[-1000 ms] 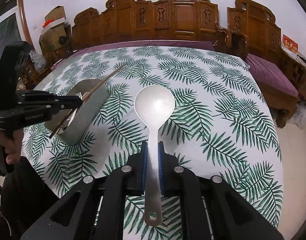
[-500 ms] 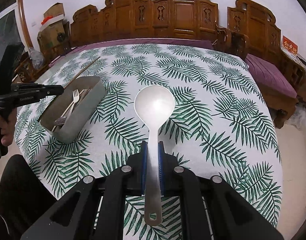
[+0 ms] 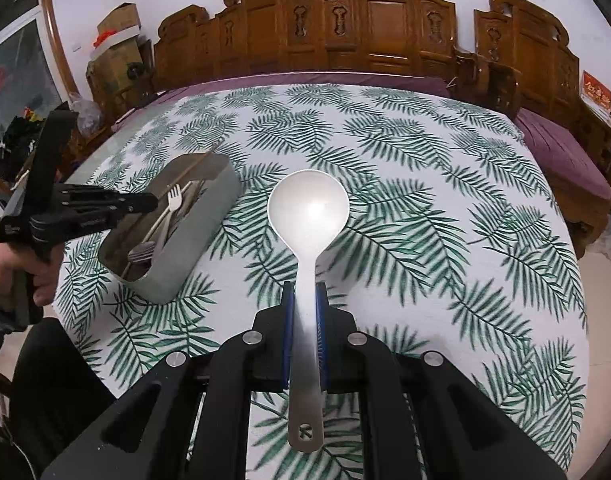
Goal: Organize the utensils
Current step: 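Carry the chopstick into the tray with the left gripper while the right gripper carries the spoon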
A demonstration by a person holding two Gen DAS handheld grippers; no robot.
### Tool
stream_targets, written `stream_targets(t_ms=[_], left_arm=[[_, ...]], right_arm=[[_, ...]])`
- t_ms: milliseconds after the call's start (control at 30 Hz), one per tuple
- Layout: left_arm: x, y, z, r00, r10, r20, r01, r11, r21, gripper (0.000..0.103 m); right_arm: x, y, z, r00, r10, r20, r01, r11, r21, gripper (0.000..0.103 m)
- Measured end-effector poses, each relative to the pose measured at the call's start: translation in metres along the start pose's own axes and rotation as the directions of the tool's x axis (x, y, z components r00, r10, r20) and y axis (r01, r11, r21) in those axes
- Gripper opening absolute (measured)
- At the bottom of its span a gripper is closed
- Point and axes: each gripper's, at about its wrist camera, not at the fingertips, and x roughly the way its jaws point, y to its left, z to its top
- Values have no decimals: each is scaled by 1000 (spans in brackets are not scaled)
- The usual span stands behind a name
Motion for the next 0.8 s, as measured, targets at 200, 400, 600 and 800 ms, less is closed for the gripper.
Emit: stream_targets(t_ms=[200, 400, 600, 800], left_arm=[[8, 9, -7, 1000, 1, -16, -1, 1000, -4, 4], [12, 16, -15, 999, -14, -30, 14, 1000, -16, 4], [16, 24, -16, 999, -24, -28, 23, 999, -42, 4], [4, 32, -17, 999, -43, 0, 43, 997, -61, 5]], right_arm=[[8, 14, 9, 1000, 0, -5, 0, 1000, -20, 12], [18, 27, 15, 1000, 8, -15, -9, 999, -34, 12], [26, 44, 22, 999, 28, -21, -29, 998, -49, 12], [31, 62, 33, 999, 47, -21, -48, 997, -66, 12]])
